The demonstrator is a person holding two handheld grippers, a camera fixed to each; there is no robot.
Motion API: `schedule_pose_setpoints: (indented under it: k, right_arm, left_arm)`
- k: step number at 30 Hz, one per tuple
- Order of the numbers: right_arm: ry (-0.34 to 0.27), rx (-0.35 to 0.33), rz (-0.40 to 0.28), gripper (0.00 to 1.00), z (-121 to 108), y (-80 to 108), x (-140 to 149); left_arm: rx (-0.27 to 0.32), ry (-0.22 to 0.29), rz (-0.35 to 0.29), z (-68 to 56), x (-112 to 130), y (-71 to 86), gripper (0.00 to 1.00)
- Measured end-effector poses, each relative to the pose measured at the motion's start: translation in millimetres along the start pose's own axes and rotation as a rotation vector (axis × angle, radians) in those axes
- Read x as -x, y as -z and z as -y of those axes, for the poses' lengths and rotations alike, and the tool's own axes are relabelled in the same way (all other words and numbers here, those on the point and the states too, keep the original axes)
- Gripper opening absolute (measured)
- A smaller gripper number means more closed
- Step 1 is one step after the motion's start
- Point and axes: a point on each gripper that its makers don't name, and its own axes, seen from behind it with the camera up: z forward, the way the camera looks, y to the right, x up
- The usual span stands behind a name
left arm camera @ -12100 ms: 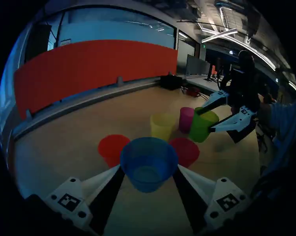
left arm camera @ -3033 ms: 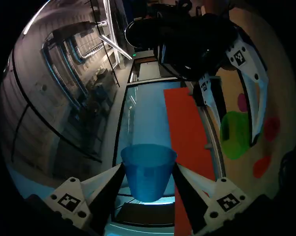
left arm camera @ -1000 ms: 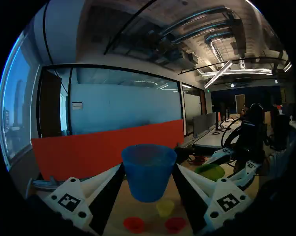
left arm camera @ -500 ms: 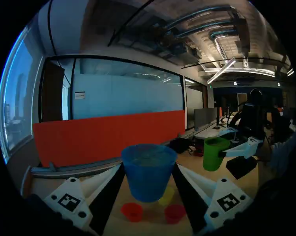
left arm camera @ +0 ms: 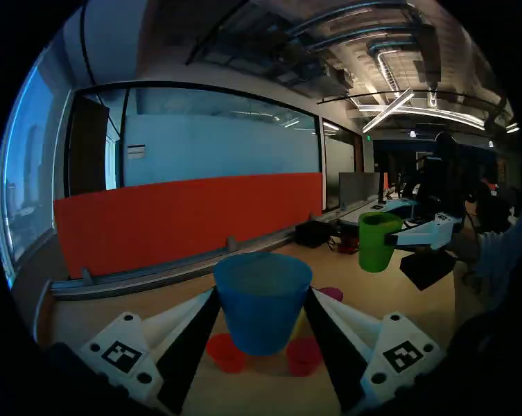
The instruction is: Pour water
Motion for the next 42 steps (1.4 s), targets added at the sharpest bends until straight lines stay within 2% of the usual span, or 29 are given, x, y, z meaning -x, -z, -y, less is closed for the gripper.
schedule_pose_setpoints:
  k: [14,20,36,42]
  right_arm:
    - [-0.023,-0.038,0.114,0.91,1,-3.6,44]
    - [-0.025,-0.058,0.180,0.91,2,-5.1,68]
    - [-0.019,-0.107,0.359,0.91,7,-9.3,134]
    - [-0.016,-0.110,0.410,0.91,5,-10.1,153]
  left_arm:
    - [0.022,-0.007,0.127,-3.0,53,-5.6,0.84]
    - [0.040,-0.026,0.195,-7.9,78,-6.7,0.85]
    - [0.105,-0.102,0.440,-24.3,161,-3.3,0.85]
    - [0.128,-0.125,0.515,-26.4,186,-5.5,0.85]
